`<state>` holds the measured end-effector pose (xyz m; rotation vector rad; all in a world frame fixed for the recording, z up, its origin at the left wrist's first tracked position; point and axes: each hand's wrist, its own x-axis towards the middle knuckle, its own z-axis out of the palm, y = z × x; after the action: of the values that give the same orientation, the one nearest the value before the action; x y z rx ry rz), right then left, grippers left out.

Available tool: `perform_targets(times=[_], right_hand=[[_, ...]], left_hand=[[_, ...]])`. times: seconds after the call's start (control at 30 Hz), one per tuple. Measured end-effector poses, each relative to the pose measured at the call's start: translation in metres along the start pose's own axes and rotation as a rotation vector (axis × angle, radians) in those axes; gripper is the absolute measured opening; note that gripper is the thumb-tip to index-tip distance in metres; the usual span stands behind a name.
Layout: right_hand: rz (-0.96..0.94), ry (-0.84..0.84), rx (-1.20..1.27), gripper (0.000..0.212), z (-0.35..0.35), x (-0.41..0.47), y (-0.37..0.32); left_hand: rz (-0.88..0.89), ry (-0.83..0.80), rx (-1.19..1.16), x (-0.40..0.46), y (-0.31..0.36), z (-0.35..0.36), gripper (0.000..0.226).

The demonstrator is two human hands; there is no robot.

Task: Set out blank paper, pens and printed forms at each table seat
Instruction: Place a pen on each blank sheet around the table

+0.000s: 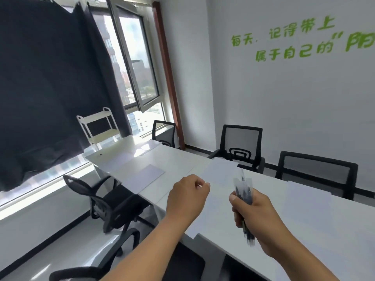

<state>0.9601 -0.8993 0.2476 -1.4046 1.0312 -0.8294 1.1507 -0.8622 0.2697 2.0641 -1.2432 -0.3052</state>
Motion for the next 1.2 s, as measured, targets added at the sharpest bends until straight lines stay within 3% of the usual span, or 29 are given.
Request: perform_targets(times=[0.27, 0.67, 0.9, 1.2], right_hand=[[-0.068, -0.089, -0.039, 0.015, 0.101, -0.005, -0.027], [-0.063, -0.009, -0.001, 0.008, 0.27, -0.023, -0.046], [-0.061, 0.045, -0.023, 0.008, 0.304, -0.014, -0.055], [-0.044, 0.15, 0.011, 0.007, 0.3, 0.07, -0.049]], left_hand=[[-0.021, 0.103, -0.019, -0.009, -0.066, -0.099, 0.019], [0.004, 0.075, -0.056, 0.001, -0.185, -0.206, 0.018], [0.091, 0.023, -0.047, 0.029, -0.208, -0.218, 0.02], [0.173, -0.054, -0.09, 0.113, -0.198, -0.177, 0.019]])
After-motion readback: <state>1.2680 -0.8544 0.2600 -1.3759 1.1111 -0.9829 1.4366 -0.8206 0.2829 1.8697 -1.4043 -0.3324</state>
